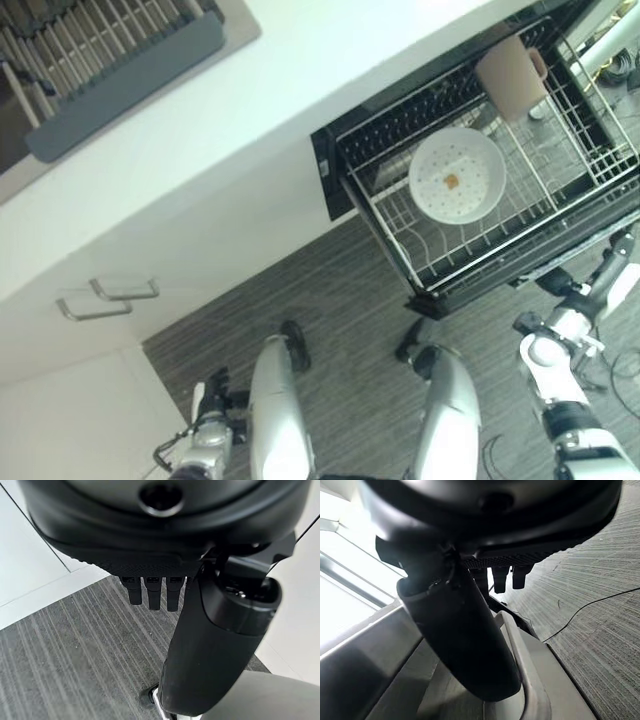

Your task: Place the dishes in the dishwasher.

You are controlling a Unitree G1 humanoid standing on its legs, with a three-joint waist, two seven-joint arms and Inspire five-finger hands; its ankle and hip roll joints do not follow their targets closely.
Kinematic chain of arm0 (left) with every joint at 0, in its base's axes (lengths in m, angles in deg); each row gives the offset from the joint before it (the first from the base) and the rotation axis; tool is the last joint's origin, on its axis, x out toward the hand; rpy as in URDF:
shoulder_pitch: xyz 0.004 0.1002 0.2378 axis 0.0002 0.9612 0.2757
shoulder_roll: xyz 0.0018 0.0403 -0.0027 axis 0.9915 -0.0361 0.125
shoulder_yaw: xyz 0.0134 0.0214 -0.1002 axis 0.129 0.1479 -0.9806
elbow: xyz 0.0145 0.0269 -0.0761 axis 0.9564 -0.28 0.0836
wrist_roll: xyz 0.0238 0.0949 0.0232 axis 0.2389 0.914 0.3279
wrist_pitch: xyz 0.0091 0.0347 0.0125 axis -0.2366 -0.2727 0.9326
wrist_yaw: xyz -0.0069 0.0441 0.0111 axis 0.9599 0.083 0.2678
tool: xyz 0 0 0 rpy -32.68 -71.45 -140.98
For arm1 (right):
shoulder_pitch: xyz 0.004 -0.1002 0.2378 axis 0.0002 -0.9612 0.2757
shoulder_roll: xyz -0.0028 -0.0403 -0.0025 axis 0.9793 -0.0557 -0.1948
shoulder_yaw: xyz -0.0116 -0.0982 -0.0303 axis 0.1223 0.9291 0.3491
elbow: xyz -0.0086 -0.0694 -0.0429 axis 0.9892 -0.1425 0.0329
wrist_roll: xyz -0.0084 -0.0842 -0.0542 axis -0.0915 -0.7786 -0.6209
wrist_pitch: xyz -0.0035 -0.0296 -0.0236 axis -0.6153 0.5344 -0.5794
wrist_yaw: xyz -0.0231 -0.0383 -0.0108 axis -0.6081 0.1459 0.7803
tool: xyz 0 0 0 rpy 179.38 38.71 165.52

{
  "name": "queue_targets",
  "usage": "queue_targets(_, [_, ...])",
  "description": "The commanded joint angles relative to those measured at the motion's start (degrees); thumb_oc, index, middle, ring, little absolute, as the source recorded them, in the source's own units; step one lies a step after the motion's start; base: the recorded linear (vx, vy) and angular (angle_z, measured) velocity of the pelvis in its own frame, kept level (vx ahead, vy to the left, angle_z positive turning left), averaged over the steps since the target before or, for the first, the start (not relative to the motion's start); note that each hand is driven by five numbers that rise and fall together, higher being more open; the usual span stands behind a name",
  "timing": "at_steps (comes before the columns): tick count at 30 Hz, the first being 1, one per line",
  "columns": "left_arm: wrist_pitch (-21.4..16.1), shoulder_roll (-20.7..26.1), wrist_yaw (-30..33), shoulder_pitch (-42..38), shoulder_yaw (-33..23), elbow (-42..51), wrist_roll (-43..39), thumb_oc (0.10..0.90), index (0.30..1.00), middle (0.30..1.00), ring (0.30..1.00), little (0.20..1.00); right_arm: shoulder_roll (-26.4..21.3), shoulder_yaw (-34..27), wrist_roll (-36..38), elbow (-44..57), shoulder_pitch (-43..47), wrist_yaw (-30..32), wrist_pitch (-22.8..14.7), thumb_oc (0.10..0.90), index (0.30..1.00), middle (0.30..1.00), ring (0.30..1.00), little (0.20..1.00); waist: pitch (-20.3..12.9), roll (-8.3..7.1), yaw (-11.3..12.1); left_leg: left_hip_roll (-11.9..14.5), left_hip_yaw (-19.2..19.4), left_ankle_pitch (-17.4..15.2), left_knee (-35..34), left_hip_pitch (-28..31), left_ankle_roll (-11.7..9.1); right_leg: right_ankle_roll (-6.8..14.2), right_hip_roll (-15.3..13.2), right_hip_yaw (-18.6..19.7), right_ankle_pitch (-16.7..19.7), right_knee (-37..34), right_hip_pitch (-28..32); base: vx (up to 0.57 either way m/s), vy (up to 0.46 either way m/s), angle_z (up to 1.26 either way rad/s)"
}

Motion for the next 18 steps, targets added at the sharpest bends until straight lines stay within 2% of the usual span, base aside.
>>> queue_targets(1, [-0.8,-1.0,0.5,3.6,1.1,0.4,0.3,0.800,0.900,0.900,0.900,0.900,-9.2,0.7,0.4,7.6,4.7,-3.0,-2.2,0.800,0.900,0.900,0.900,0.900,-1.0,2.85,1.6,-7.1,2.3,0.8,-6.7,1.8,4.4,0.8,3.2,0.6,-13.1,11.0,1.9,0.02,0.042,0.06])
queue_targets(4, [-0.3,-0.4,0.0,3.9,1.5,1.5,0.6,0.800,0.900,0.900,0.900,0.900,-11.4,3.3,0.3,9.2,11.1,-5.1,0.0,0.800,0.900,0.900,0.900,0.900,-1.0,3.63,3.3,-8.0,1.2,2.1,-8.1,0.9,4.1,0.6,3.4,0.4,-13.3,11.1,1.2,0.01,0.030,0.09])
queue_targets(12, [-0.2,0.3,-2.3,4.6,2.5,1.9,1.8,0.800,0.900,0.900,0.900,0.900,-13.3,7.8,0.2,7.5,23.4,-7.5,1.0,0.800,0.900,0.900,0.900,0.900,-1.0,5.02,6.5,-9.4,-0.7,4.1,-10.4,0.2,3.9,0.0,3.4,-0.8,-13.8,11.4,1.2,-0.02,0.019,0.16])
queue_targets(18, [-0.1,1.0,-3.2,4.9,4.4,2.8,2.7,0.800,0.900,0.900,0.900,0.900,-15.4,13.3,-1.2,6.5,33.6,-11.2,3.1,0.800,0.900,0.900,0.900,0.900,-1.0,5.96,8.9,-10.4,-1.4,5.5,-12.6,1.3,3.8,-0.1,2.5,-2.3,-13.8,10.8,2.7,-0.01,0.029,0.14])
